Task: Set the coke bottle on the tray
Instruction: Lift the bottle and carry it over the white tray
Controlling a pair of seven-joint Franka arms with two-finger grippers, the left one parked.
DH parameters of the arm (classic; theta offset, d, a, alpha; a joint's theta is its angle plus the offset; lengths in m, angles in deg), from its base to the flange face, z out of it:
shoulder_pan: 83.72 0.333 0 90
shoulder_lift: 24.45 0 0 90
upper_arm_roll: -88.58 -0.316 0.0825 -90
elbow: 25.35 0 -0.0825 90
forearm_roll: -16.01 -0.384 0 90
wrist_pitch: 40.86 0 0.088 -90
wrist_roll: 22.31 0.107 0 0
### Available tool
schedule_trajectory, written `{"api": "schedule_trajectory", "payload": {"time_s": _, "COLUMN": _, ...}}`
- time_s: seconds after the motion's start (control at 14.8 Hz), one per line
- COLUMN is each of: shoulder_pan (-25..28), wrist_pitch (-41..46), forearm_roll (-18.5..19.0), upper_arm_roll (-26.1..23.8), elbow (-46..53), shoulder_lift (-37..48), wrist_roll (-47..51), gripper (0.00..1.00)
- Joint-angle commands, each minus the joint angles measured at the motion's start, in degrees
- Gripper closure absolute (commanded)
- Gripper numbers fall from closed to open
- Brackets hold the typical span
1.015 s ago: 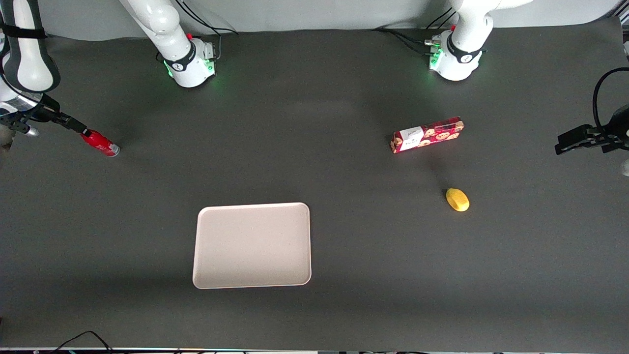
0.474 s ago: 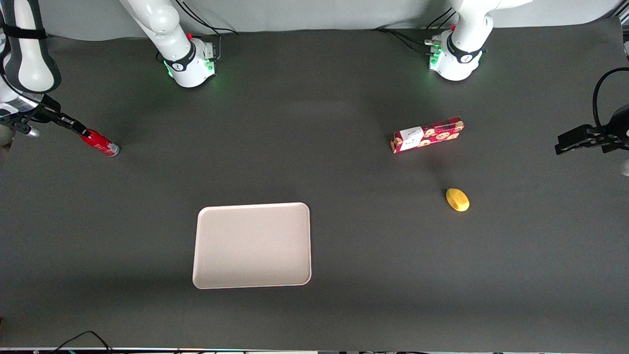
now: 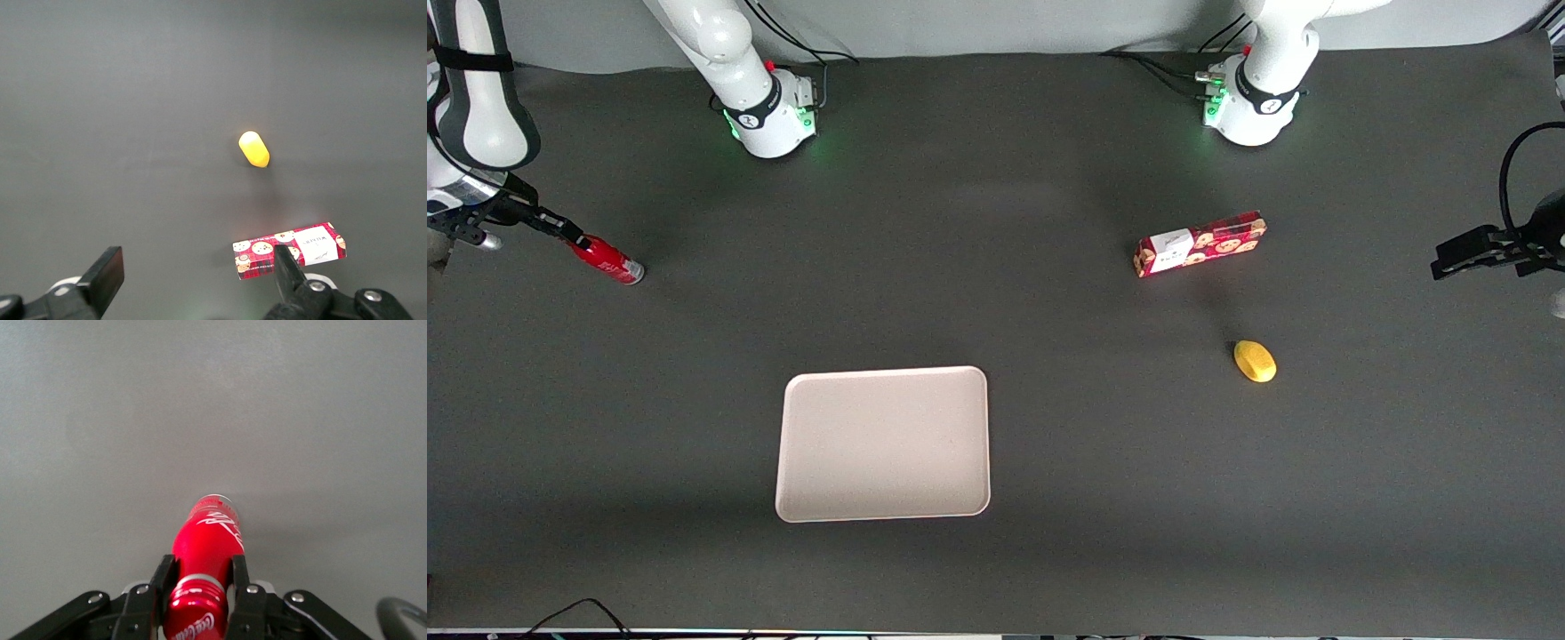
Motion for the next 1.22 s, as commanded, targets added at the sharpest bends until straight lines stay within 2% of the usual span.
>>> {"api": "schedule_trajectory", "payload": {"time_s": 0.0, "shoulder_pan": -0.2, "wrist_pitch": 7.2, "forearm_roll": -1.5, "upper_arm_roll": -2.3, "elbow": 4.7, "shoulder_lift": 0.9, "wrist_roll": -2.0, "gripper": 1.00}}
{"api": "schedule_trajectory", "payload": {"time_s": 0.34, "shoulder_pan": -0.2, "wrist_pitch": 22.2, "forearm_roll": 0.8, "upper_arm_roll": -6.0, "elbow": 17.5, "shoulder_lift": 3.0, "wrist_roll": -1.7, "gripper": 1.00}}
{"api": "schedule_trajectory", "payload": {"time_s": 0.74, "shoulder_pan": -0.2, "wrist_pitch": 50.7, "forearm_roll": 4.4, "upper_arm_roll": -10.7, "elbow": 40.8, "shoulder_lift": 3.5, "wrist_roll": 1.2, "gripper": 1.00}}
{"api": "schedule_trajectory", "payload": {"time_s": 0.95, "shoulder_pan": -0.2, "wrist_pitch": 51.9, "forearm_roll": 4.5, "upper_arm_roll": -14.2, "elbow": 42.5, "shoulder_lift": 3.5, "wrist_roll": 2.5, "gripper": 1.00}}
{"api": "schedule_trajectory", "payload": {"time_s": 1.15, "shoulder_pan": -0.2, "wrist_pitch": 51.5, "forearm_roll": 3.8, "upper_arm_roll": -22.1, "elbow": 43.9, "shoulder_lift": 3.5, "wrist_roll": 13.5, "gripper": 1.00}}
